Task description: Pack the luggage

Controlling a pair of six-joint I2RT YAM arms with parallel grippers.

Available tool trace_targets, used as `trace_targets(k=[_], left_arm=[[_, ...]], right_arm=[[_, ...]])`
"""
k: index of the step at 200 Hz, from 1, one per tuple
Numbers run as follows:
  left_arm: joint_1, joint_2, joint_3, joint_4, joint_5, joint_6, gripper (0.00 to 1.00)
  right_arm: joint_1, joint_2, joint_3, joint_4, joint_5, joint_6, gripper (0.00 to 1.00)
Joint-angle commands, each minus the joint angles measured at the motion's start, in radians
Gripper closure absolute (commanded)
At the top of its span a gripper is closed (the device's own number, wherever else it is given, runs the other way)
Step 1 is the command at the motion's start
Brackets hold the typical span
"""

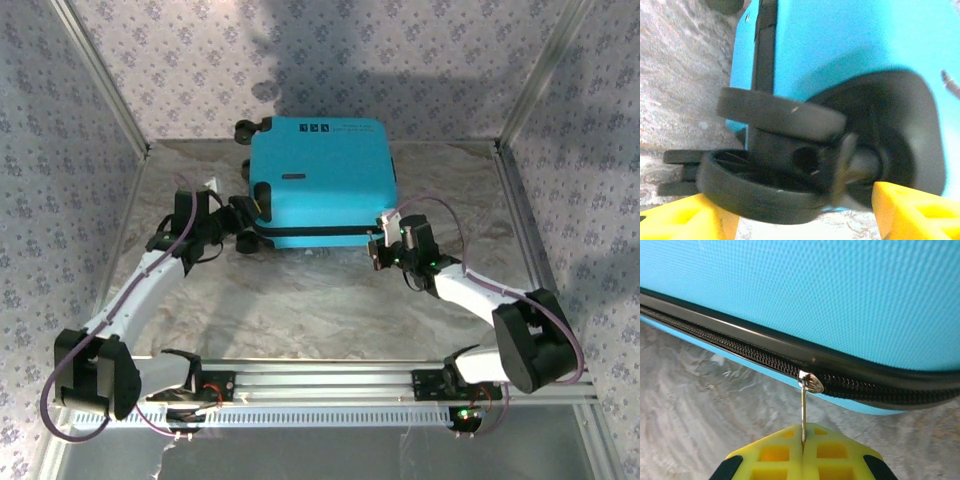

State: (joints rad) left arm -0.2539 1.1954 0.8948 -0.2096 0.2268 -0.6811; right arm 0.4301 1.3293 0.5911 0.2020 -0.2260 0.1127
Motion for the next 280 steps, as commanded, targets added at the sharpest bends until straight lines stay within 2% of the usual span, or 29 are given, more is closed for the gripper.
trace_targets(k=[1,13,28,35,41,57,72,86,114,160,179,201,219,227,239,245,280], left_arm=[[0.002,0.008,0.063,0.007,-0.033,0.014,0.31],[0.002,0.012,0.075,-0.010,-0.056,0.026,0.31],[0.006,0.015,0.074,-0.019,-0.136,0.040,0.31],[0.015,0.020,0.062,-0.003,-0.160,0.041,0.33],[0.027,0.027,0.051,0.022,-0.160,0.040,0.41],[0.066,0.069,0.040,0.082,-0.117,0.037,0.73],[0.094,0.124,0.067,0.089,-0.077,0.050,0.88],[0.108,0.165,0.096,0.082,-0.060,0.068,0.96],[0.144,0.207,0.124,0.079,-0.029,0.078,1.00],[0.206,0.265,0.208,0.047,-0.007,0.122,1.00],[0.235,0.308,0.276,0.010,0.030,0.133,1.00],[0.209,0.274,0.301,-0.038,0.016,0.160,0.99],[0.112,0.221,0.350,-0.150,-0.071,0.224,0.87],[0.050,0.205,0.383,-0.194,-0.103,0.256,0.76],[-0.051,0.203,0.445,-0.239,-0.116,0.299,0.54],[-0.106,0.213,0.484,-0.265,-0.126,0.323,0.48],[-0.429,0.379,0.740,-0.434,-0.296,0.477,0.38]], right_arm=[[0.049,-0.058,-0.002,0.009,-0.059,-0.038,1.00],[0.073,-0.074,-0.003,-0.015,-0.049,-0.047,1.00],[0.077,-0.093,-0.011,-0.042,-0.010,-0.040,1.00],[0.068,-0.100,-0.013,-0.059,0.013,-0.029,1.00],[0.056,-0.107,-0.013,-0.074,0.021,-0.020,1.00],[0.039,-0.134,-0.020,-0.108,0.057,0.008,1.00],[0.032,-0.161,-0.015,-0.166,0.115,0.037,1.00],[0.027,-0.182,-0.005,-0.219,0.158,0.050,1.00],[-0.006,-0.188,0.022,-0.299,0.189,0.065,1.00],[-0.062,-0.180,0.036,-0.360,0.250,0.119,1.00],[-0.058,-0.176,0.027,-0.320,0.172,0.111,1.00],[-0.045,-0.185,-0.006,-0.257,0.064,0.093,1.00],[-0.043,-0.204,-0.029,-0.243,0.031,0.093,1.00],[-0.042,-0.211,-0.036,-0.235,0.013,0.093,1.00],[-0.038,-0.223,-0.046,-0.226,-0.011,0.103,1.00],[-0.034,-0.226,-0.048,-0.224,-0.020,0.104,1.00],[-0.001,-0.234,-0.069,-0.199,-0.039,0.113,1.00]])
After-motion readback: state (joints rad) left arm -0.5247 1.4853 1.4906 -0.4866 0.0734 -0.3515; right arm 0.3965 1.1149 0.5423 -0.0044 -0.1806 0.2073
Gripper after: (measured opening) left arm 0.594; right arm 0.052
